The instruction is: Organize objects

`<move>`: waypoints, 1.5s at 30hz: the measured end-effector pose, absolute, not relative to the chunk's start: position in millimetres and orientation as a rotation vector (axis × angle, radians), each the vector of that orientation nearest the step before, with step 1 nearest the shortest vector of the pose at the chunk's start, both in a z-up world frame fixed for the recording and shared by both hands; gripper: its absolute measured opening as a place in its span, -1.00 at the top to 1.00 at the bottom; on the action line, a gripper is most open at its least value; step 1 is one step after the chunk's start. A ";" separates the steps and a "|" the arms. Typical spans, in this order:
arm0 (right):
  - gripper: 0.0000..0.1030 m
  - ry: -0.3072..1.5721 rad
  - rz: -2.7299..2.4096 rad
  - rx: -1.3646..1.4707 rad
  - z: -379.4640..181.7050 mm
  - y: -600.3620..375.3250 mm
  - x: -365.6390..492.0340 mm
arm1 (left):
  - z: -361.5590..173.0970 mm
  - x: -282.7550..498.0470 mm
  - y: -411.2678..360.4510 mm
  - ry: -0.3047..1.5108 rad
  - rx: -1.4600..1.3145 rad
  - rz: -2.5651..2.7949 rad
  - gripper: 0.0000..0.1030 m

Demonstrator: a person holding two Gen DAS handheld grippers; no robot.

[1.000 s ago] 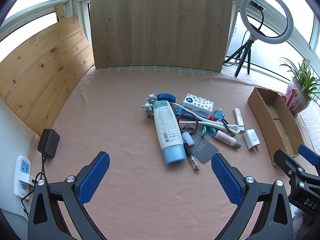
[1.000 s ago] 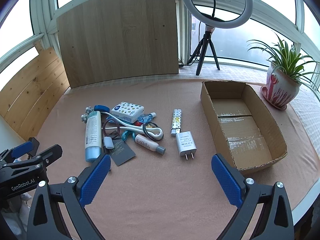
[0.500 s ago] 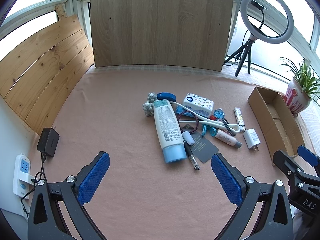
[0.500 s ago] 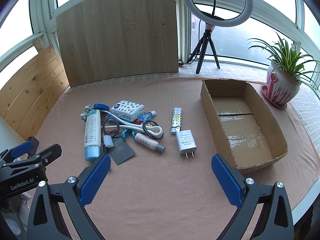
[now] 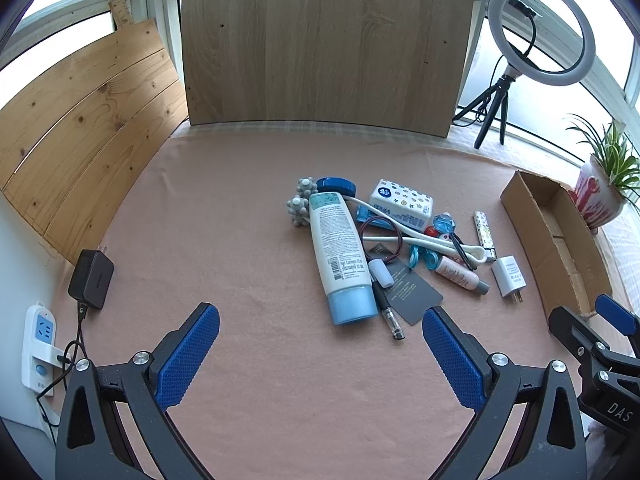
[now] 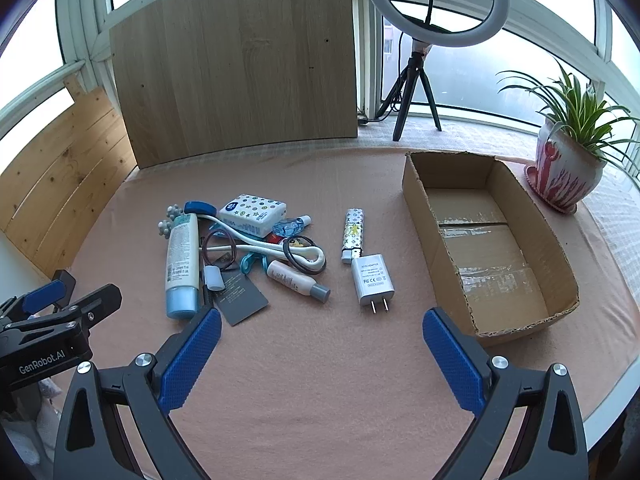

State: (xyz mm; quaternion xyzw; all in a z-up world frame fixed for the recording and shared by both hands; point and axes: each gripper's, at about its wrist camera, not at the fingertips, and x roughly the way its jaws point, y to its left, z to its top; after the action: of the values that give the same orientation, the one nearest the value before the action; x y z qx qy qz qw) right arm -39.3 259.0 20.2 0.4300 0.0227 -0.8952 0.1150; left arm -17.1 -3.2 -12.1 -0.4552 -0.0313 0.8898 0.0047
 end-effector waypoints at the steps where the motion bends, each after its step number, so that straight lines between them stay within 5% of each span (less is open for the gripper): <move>1: -0.93 0.070 -2.617 1.265 19.4 258.6 -40.1 | -13.9 -18.6 -3.7 -0.100 -1.434 2.783 -1.00; 19: -0.92 0.064 -2.515 1.333 -5.2 250.6 -76.9 | -32.5 -94.2 12.5 -0.095 -1.482 2.696 -1.00; 25: -0.71 0.030 -2.468 1.383 -13.1 249.0 -94.2 | -34.0 -149.3 32.4 -0.080 -1.498 2.668 -1.00; 36: -0.64 0.023 -2.462 1.427 -20.5 257.1 -100.9 | -55.3 -231.1 63.2 -0.127 -1.585 2.583 -0.98; 45: -0.47 0.007 -2.462 1.458 -23.0 270.3 -102.3 | -78.6 -268.0 86.6 -0.112 -1.672 2.507 -0.74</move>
State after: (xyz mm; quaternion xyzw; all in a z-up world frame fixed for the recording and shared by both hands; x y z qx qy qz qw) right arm -102.3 270.3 -23.0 0.5045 0.0025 -0.8520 0.1398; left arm -268.0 86.6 -78.6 -0.5533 -0.0372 0.8298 0.0631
